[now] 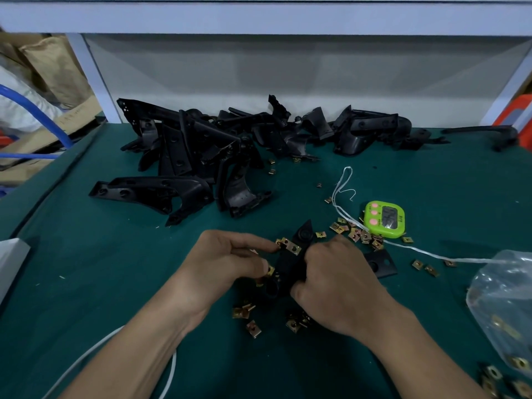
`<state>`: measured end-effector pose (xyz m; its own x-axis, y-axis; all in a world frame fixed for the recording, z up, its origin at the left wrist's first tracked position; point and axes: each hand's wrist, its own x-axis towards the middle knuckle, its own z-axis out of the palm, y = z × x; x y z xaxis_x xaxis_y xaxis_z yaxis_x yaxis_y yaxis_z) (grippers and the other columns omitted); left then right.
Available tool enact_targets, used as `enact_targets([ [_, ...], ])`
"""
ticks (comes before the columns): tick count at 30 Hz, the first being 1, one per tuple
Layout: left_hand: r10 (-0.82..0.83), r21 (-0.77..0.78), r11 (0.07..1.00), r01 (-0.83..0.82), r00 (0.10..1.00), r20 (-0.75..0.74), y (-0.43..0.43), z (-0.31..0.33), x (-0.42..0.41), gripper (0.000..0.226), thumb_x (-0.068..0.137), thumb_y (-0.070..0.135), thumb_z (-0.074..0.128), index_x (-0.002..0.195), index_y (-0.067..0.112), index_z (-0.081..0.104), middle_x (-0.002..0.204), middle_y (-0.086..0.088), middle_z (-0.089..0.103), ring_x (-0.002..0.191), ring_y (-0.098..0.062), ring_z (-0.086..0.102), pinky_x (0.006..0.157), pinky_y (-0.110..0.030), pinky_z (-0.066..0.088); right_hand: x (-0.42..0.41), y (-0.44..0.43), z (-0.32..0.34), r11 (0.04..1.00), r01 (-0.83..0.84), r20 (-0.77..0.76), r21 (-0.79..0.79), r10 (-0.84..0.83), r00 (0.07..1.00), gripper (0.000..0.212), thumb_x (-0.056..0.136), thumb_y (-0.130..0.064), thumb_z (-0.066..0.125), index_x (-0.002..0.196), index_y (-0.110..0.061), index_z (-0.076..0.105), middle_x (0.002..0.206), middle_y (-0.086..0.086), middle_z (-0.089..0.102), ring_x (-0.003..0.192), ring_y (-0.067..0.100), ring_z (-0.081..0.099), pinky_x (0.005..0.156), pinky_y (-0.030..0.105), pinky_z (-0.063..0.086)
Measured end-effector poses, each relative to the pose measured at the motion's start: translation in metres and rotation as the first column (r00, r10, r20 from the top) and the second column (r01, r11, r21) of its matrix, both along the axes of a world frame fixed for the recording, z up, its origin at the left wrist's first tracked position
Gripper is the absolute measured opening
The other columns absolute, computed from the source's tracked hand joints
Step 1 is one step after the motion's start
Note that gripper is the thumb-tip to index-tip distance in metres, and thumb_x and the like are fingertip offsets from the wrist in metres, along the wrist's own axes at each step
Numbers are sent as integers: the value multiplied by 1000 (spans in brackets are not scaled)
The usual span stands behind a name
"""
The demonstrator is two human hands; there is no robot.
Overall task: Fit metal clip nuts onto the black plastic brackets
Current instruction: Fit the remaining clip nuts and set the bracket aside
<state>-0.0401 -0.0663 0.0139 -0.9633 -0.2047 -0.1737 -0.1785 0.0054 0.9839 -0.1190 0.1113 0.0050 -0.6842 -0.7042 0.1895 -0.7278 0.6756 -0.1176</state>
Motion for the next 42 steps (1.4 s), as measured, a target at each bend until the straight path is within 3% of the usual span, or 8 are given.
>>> enact_targets([
  [10,18,-180,984,-11,999,33,10,2,1,28,67,21,77,87,41,81,78,-9,78,72,-16,68,81,-35,55,1,0,-8,998,17,-175,-67,-28,984,50,58,-28,58,57,-26,8,44,-1,41,46,24,20,59,39,48],
  [16,26,-482,875,-52,998,-62,24,3,4,47,85,11,69,95,58,73,77,24,75,69,9,66,67,-8,49,4,-1,-4,995,30,-197,-98,-49,979,58,53,-28,60,61,-27,3,44,-7,33,42,21,15,52,31,36],
  [18,-7,-511,858,-49,994,-107,33,4,9,41,84,17,68,102,54,72,81,29,74,73,11,67,66,-9,51,4,0,-1,998,50,-177,-39,-56,983,60,56,-33,61,64,-27,2,45,-4,39,38,24,35,56,29,28],
  [21,-68,-542,839,-42,981,-181,40,4,11,46,82,16,69,104,56,68,86,32,73,79,12,68,70,-9,51,1,3,0,999,34,-49,25,-32,998,45,82,-39,56,61,-25,18,69,-6,50,70,29,59,69,34,26],
  [26,-69,-562,826,-46,981,-182,38,-6,6,64,83,4,70,134,42,60,88,32,73,91,18,65,75,1,42,1,3,1,996,87,25,-24,-86,996,39,86,-39,54,63,-24,27,74,-12,47,79,27,58,70,32,21],
  [33,-54,-600,795,-87,975,-214,41,-8,7,63,85,6,69,133,46,58,88,34,72,91,19,63,77,2,41,-1,4,-3,991,136,23,-12,-136,990,37,85,-41,54,64,-24,29,71,-11,47,64,23,35,70,32,22],
  [37,-34,-675,725,-136,972,-233,47,-6,9,52,87,20,68,127,52,58,96,40,68,93,11,66,78,-10,49,-2,4,-1,985,156,75,-81,-150,986,36,84,-40,56,63,-24,31,74,-10,53,78,28,57,70,31,24],
  [42,59,-720,658,-222,968,-245,51,0,10,37,78,46,61,114,53,59,93,35,68,88,-1,68,79,-32,57,-2,4,-4,974,174,110,-147,-159,981,34,81,-36,56,62,-24,31,81,-3,61,87,32,60,69,30,24],
])
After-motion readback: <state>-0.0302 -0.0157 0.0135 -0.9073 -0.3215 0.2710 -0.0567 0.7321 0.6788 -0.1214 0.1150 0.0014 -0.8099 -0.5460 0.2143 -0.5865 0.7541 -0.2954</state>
